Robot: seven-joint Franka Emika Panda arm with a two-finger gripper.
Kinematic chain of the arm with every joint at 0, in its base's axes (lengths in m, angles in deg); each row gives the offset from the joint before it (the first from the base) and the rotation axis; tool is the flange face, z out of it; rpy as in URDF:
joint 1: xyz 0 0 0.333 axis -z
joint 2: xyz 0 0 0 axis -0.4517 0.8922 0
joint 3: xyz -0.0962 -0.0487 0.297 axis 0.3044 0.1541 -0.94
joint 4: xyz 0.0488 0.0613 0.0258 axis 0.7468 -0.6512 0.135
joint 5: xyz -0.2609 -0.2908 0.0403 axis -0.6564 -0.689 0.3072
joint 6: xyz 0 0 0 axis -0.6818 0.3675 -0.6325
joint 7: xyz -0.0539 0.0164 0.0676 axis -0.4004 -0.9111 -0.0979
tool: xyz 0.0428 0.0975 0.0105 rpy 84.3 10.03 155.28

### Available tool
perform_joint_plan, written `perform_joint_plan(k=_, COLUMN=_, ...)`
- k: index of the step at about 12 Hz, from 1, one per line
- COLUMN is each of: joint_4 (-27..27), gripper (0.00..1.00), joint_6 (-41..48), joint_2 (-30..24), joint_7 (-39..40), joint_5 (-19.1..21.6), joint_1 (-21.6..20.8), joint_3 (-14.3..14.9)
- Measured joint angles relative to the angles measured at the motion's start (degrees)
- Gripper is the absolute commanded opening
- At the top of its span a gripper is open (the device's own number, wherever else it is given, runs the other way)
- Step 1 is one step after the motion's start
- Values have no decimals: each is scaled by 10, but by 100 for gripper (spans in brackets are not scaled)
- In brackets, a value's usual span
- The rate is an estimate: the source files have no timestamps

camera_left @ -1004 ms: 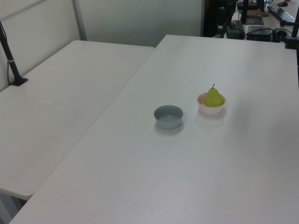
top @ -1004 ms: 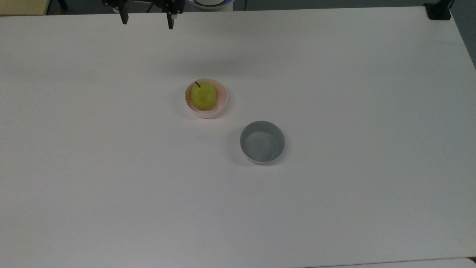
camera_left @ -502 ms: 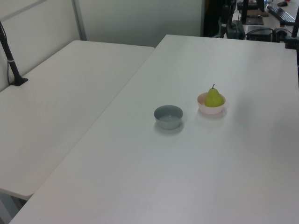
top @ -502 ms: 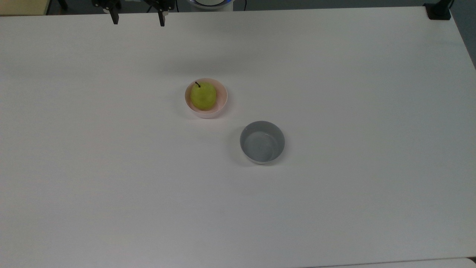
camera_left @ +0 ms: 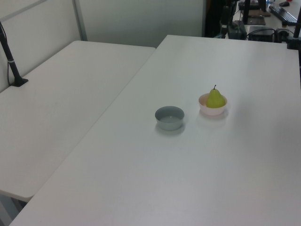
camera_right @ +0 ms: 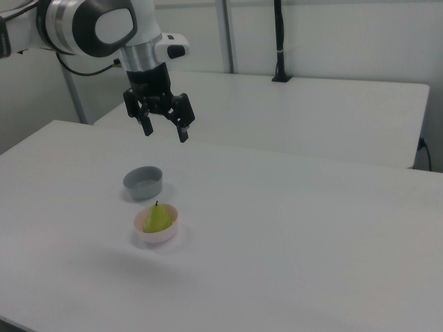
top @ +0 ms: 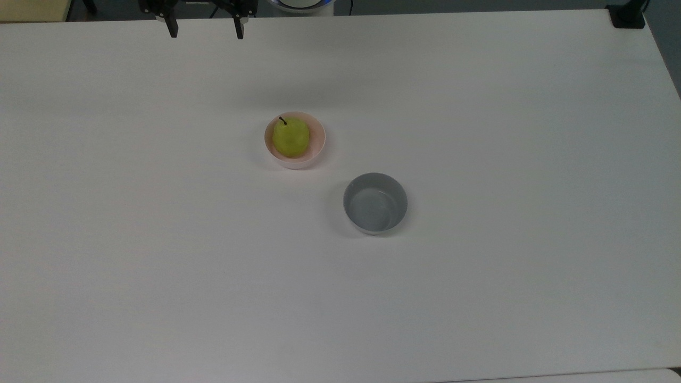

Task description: Place the pear in the bowl

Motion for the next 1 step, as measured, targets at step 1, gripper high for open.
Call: perform_joint_plan(k=1, joint_4=0, gripper=100, joint_6=0, joint_2=0, joint_7=0, joint_5=0, joint_1=0, joint_3=1)
